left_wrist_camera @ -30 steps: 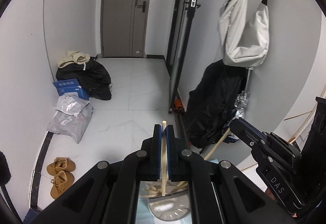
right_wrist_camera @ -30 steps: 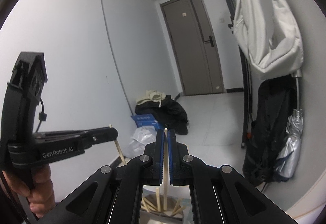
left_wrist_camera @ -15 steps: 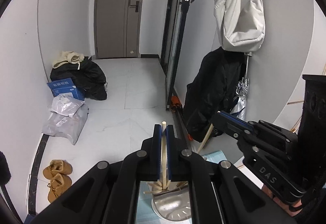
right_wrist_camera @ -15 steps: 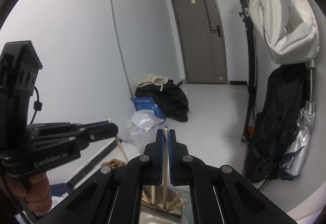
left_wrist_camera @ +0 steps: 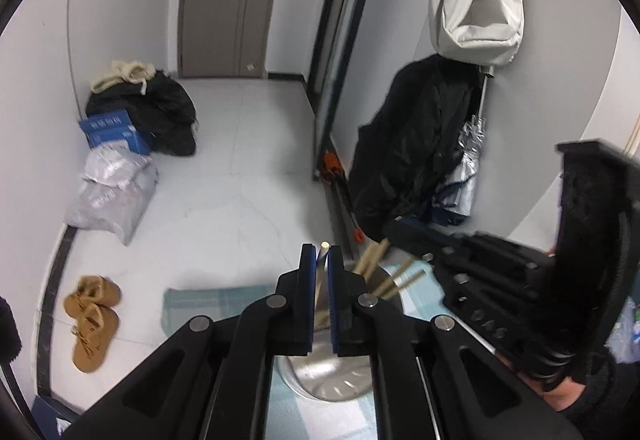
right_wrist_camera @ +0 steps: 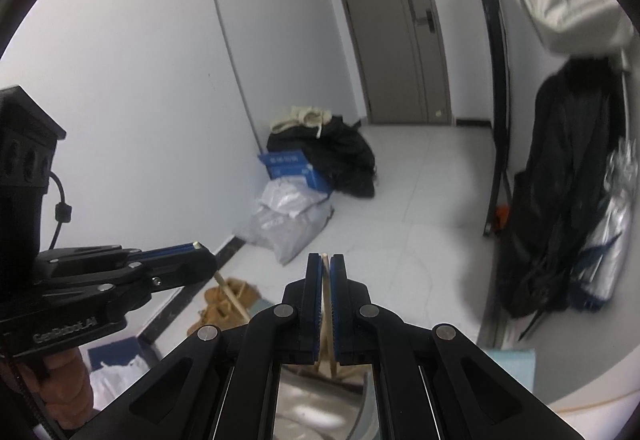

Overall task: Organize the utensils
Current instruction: 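Lower both chopsticks into the holder and open both tools, then pull both open tools back from the holder toward the remaining chopsticks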

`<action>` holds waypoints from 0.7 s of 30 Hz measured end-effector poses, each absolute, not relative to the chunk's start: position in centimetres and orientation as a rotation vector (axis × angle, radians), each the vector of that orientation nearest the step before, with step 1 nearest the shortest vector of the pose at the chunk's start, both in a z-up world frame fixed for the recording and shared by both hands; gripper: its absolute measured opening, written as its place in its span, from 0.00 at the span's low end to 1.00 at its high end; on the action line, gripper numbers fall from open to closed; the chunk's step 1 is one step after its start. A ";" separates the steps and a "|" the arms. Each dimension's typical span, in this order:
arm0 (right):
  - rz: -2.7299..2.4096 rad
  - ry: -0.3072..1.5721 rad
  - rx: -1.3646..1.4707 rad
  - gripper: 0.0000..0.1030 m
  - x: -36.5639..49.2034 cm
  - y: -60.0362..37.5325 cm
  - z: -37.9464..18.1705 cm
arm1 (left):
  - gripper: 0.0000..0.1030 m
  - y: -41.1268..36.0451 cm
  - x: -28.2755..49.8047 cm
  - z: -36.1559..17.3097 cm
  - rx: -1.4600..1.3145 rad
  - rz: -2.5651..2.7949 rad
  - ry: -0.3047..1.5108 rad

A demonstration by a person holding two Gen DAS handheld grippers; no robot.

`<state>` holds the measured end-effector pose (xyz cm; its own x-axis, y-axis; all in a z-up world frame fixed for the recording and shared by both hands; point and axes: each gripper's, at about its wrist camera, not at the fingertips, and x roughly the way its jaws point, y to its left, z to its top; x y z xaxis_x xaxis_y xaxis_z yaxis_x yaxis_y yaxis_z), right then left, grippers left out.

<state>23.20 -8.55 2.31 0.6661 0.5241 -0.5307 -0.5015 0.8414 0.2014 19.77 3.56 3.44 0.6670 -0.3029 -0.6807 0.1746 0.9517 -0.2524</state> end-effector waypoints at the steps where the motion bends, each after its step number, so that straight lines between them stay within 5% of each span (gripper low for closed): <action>1: 0.581 0.638 0.049 0.04 23.3 -8.6 1.7 | 0.02 3.7 19.7 3.3 -0.174 -0.270 0.808; 6: 0.589 0.681 0.101 0.06 22.7 -9.7 0.5 | 0.10 3.3 19.0 3.1 -0.161 -0.258 0.864; 8: 0.585 0.662 0.121 0.07 21.9 -10.6 1.0 | 0.24 3.1 18.1 3.4 -0.150 -0.258 0.848; 11: 0.581 0.638 0.137 0.19 20.4 -11.5 1.5 | 0.45 3.1 16.9 3.8 -0.150 -0.234 0.814; 17: 0.536 0.598 0.172 0.37 18.0 -13.4 2.4 | 0.50 2.9 15.3 4.4 -0.156 -0.171 0.801; 21: 0.501 0.584 0.178 0.46 16.4 -14.8 3.1 | 0.69 2.7 13.9 4.9 -0.156 -0.097 0.774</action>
